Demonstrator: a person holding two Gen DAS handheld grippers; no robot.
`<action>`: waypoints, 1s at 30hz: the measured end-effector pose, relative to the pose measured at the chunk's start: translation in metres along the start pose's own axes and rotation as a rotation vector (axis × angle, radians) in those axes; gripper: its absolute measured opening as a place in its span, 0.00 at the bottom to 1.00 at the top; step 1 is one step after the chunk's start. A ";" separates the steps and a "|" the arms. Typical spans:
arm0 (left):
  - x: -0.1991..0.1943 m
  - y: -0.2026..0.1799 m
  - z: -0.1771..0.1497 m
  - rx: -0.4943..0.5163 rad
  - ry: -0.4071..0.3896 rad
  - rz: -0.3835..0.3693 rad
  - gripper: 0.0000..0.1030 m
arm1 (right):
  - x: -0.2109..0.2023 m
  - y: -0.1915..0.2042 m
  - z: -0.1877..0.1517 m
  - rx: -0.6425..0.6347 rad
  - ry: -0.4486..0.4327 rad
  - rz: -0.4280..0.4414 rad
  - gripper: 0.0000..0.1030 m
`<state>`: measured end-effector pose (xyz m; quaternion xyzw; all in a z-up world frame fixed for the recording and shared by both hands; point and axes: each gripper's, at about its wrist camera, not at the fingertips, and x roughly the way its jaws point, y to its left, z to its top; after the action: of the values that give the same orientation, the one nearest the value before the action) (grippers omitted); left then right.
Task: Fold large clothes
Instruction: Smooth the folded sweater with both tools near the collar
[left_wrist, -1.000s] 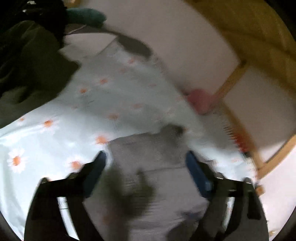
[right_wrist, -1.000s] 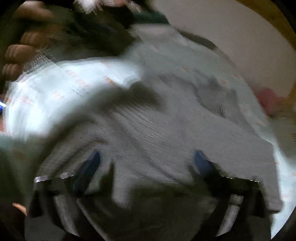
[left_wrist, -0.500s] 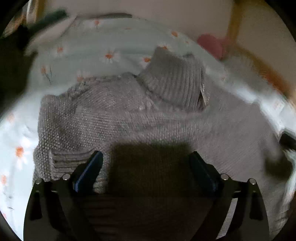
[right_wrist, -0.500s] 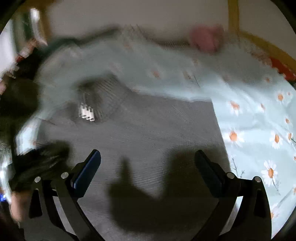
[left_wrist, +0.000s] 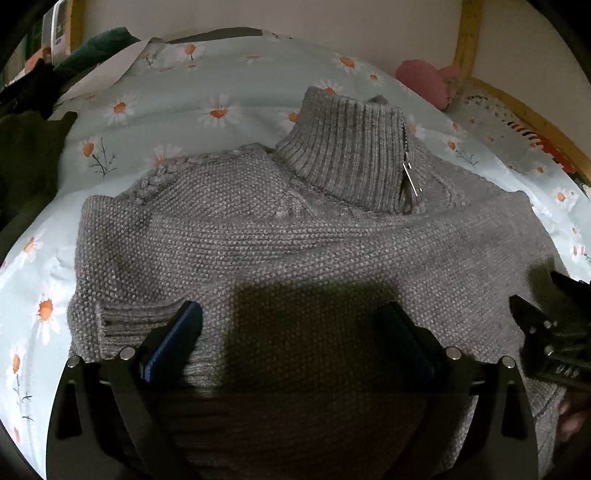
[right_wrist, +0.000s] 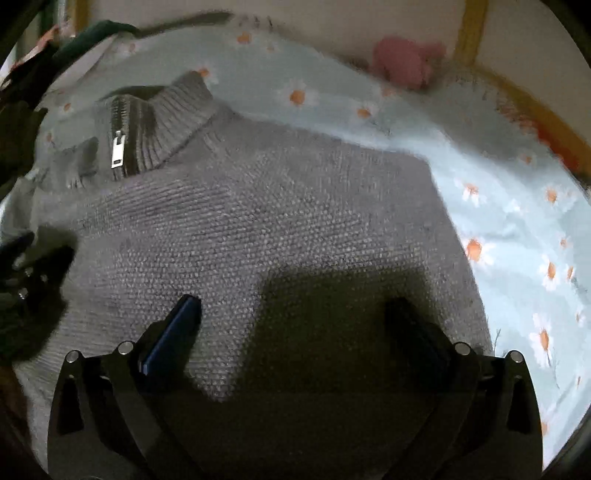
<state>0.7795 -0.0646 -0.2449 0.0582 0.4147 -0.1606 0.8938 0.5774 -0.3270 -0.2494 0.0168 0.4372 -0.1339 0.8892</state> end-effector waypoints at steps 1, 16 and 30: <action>-0.001 -0.002 -0.001 0.003 -0.001 0.004 0.94 | -0.006 -0.001 0.004 0.020 0.027 0.000 0.98; -0.006 -0.012 -0.001 0.034 -0.001 0.046 0.95 | -0.041 -0.002 -0.006 -0.043 -0.016 0.052 0.97; -0.080 -0.033 -0.012 0.020 0.009 0.032 0.94 | -0.047 -0.013 -0.013 -0.056 -0.052 0.111 0.97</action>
<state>0.7109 -0.0739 -0.1909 0.0743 0.4159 -0.1501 0.8939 0.5365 -0.3273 -0.2196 0.0125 0.4159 -0.0726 0.9064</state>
